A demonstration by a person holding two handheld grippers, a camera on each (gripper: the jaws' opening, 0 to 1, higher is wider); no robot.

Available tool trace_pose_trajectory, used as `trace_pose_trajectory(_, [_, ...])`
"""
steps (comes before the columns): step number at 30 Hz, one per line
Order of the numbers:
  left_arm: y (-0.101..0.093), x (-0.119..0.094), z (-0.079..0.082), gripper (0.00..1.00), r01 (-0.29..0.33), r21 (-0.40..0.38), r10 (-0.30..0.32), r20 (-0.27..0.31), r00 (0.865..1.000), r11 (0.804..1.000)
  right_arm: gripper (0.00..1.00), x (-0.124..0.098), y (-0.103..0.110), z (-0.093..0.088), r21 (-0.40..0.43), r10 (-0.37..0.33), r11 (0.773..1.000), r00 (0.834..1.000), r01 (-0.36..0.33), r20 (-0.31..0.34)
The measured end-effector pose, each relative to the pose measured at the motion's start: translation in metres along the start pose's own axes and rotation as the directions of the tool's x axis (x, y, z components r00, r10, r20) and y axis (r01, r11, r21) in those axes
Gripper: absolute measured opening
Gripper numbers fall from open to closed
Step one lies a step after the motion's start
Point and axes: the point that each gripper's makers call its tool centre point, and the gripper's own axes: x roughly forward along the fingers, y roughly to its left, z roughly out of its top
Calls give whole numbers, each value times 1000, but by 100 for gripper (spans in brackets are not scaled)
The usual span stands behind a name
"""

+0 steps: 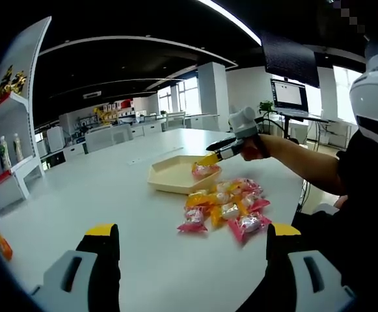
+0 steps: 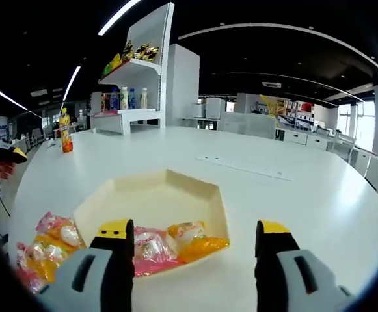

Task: Pick up the marshmallows scattered on the table and place them into the bowl on the table

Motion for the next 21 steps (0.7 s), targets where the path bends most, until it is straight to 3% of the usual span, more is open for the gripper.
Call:
trace_pose_trajectory(6, [-1,0,2,93,2,4,-2,2,1000,1000,82,-3,1,2,14,3,1000,1000,-3,9])
trace_pose_trajectory(10, [-3,0,3,93,4,7,-4,2,1000,1000,94,-7,2,2,40,-1,999,1000,1,16])
trace_pose_trajectory(21, [-6,-2,6,93,2,13,-2,7,1000,1000,97,-21,2,4,88,-1,996,999,-3,39])
